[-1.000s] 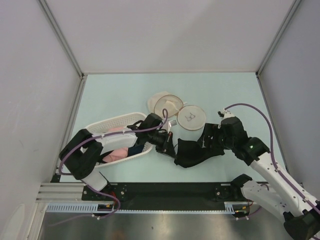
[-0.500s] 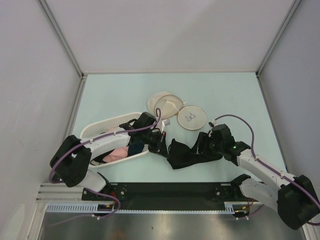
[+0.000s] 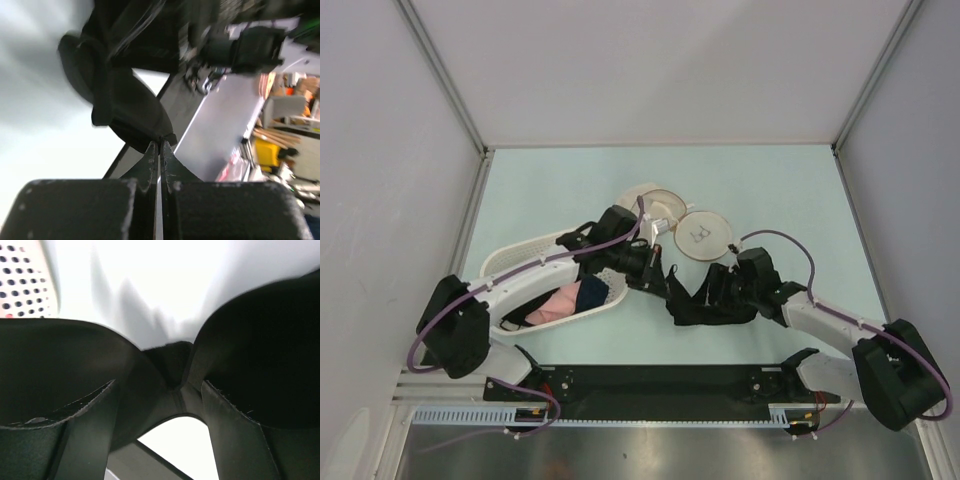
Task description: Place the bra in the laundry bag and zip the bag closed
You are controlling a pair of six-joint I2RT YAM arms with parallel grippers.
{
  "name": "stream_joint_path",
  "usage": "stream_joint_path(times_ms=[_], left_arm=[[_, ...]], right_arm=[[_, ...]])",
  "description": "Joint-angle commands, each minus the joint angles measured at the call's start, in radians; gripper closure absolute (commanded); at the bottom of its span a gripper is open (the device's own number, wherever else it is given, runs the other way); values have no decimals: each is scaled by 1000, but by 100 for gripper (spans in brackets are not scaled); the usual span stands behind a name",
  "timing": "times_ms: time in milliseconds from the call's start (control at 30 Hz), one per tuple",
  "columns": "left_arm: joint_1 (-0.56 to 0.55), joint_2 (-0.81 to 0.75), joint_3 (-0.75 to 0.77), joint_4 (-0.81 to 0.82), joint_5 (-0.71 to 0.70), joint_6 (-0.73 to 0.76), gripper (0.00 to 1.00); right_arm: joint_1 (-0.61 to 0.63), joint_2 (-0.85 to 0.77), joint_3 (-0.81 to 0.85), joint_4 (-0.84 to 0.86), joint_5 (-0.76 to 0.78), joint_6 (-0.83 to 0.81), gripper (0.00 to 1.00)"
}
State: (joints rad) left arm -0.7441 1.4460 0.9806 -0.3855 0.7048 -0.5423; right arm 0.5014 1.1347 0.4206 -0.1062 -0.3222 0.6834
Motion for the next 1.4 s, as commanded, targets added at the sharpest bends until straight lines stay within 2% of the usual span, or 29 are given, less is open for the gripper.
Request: stream_joint_path(times_ms=[0,133,300,400,500,533,700,867,933,1000,1133,1367], left_arm=[[-38,-3,162,-44,-138,-36,100],[-70,40,263,-85,-238,-45,100],[-75,63,286,-159,-339,1,100],[-74,80,322,-246,-393,63,100],[-72,79,352,-296,-413,107,100],[-70,82,363,-302,-410,120,100],[-77,123,427,-302,-357,128,100],[-93,206,500,-282,-318,128,100],[-97,220,521,-282,-321,131,100],[-97,240,539,-282,-327,130,100],[-115,277,587,-274,-304,123,100],[-185,398,704,-266,-271,125,100]], right_arm=[[5,82,10,167,-119,40,27],[2,51,64,123,-152,47,23],[-21,-105,217,-255,12,-48,14],[-76,-196,251,-406,100,-90,7],[-191,-248,221,-461,71,-114,5],[-257,-257,207,-458,42,-119,5],[-423,-273,101,-347,-67,-66,5],[-570,-303,-107,-20,-260,59,2],[-584,-280,-149,73,-303,77,0],[-583,-253,-149,65,-296,42,0],[-583,-170,-151,99,-374,-8,1],[-583,-225,-183,181,-416,40,12]])
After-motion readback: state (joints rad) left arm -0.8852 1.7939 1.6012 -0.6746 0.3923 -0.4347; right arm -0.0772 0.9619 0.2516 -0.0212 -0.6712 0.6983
